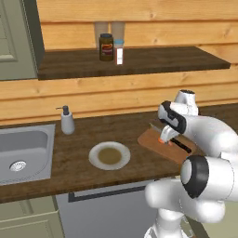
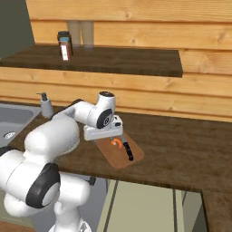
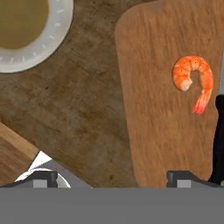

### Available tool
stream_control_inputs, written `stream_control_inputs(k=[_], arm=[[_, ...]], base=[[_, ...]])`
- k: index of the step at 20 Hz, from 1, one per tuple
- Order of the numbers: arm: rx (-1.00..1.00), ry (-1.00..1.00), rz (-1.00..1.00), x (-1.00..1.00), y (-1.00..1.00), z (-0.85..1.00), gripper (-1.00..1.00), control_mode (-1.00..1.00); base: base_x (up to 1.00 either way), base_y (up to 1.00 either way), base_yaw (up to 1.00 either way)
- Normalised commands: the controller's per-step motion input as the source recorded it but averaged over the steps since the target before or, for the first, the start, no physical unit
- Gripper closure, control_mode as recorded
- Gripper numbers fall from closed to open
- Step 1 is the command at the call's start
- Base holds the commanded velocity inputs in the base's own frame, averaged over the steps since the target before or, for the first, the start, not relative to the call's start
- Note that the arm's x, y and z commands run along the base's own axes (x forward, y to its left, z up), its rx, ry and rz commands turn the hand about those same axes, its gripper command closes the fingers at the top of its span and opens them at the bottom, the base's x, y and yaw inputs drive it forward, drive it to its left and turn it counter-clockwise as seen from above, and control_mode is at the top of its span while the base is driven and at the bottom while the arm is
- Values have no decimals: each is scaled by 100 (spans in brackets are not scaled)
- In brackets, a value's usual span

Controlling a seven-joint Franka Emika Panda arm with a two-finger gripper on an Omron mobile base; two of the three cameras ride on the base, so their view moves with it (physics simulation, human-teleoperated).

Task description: Pick up the knife from the drawer and place it on the cutting board. Then place the meat from the plate to the cutting board.

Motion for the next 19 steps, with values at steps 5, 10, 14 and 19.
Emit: stream_control_inputs(k=[5, 10, 14, 19], arm=[[2, 4, -8, -76, 12, 93, -100, -100], [1, 8, -3, -69, 3, 93, -100, -100], [-4, -4, 3, -99, 8, 34, -100, -100], [2, -6, 12, -80, 1, 27, -100, -100]], base=[[0, 0, 0], [0, 0, 0], [0, 0, 0], [0, 0, 0]])
